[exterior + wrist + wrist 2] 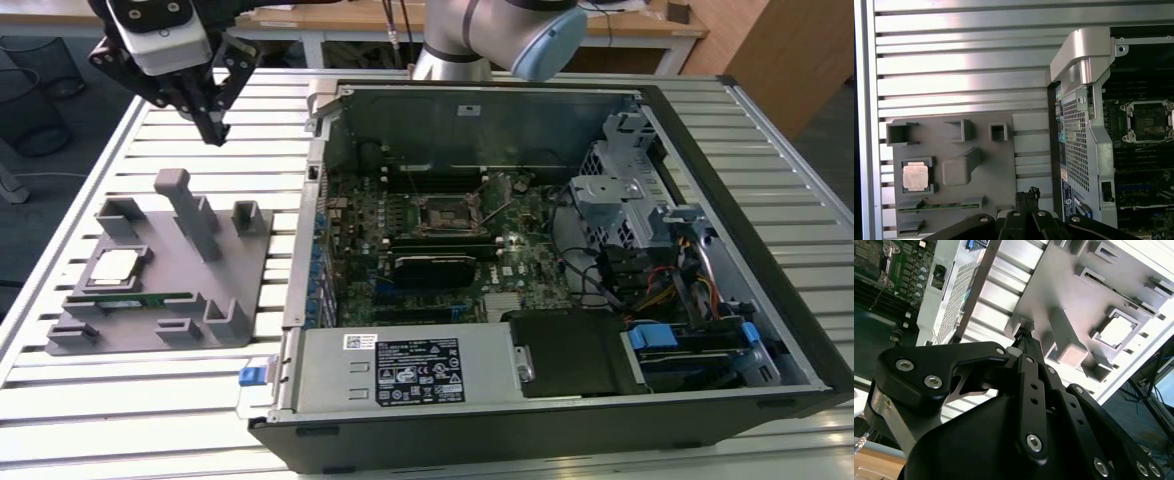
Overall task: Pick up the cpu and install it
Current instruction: 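Reach for the cpu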
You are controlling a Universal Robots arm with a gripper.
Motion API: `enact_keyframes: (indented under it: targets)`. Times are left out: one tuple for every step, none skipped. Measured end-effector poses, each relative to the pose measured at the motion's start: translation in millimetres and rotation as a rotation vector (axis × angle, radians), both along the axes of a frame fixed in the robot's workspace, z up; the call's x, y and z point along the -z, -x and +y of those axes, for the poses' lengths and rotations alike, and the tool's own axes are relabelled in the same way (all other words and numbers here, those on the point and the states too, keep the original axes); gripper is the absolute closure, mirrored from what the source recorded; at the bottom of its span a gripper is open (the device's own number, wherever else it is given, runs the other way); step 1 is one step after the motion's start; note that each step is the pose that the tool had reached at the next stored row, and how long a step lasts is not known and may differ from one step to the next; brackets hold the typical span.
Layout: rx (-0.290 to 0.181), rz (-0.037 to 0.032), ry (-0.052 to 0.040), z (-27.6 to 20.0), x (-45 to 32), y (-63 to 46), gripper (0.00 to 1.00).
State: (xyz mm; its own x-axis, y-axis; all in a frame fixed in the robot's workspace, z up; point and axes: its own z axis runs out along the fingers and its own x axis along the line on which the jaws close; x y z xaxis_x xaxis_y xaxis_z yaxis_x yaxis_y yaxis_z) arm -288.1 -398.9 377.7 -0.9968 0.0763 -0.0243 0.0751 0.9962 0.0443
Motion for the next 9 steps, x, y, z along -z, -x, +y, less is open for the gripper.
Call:
enact_keyframes:
  targets:
    - [0.0,0.0,0.0,0.0,0.1,0.6,0.89]
    - [0.0,-0.0001,-0.0001,0.0,0.3,1.2,0.89]
    - [0.0,0.0,0.0,0.0,0.3,1.7,0.89]
    - [0.0,0.0,0.0,0.0,0.4,2.3,0.89]
    - [0.0,0.0,0.0,0.0,0.5,3.0,0.89]
    - [0.0,0.0001,0.0,0.0,0.6,3.6,0.89]
    - [0.0,0.0001,0.0,0.0,0.7,4.2,0.89]
    - [0.0,0.0001,0.0,0.0,0.8,4.8,0.89]
    - [0.0,0.0001,0.0,0.0,0.9,5.4,0.89]
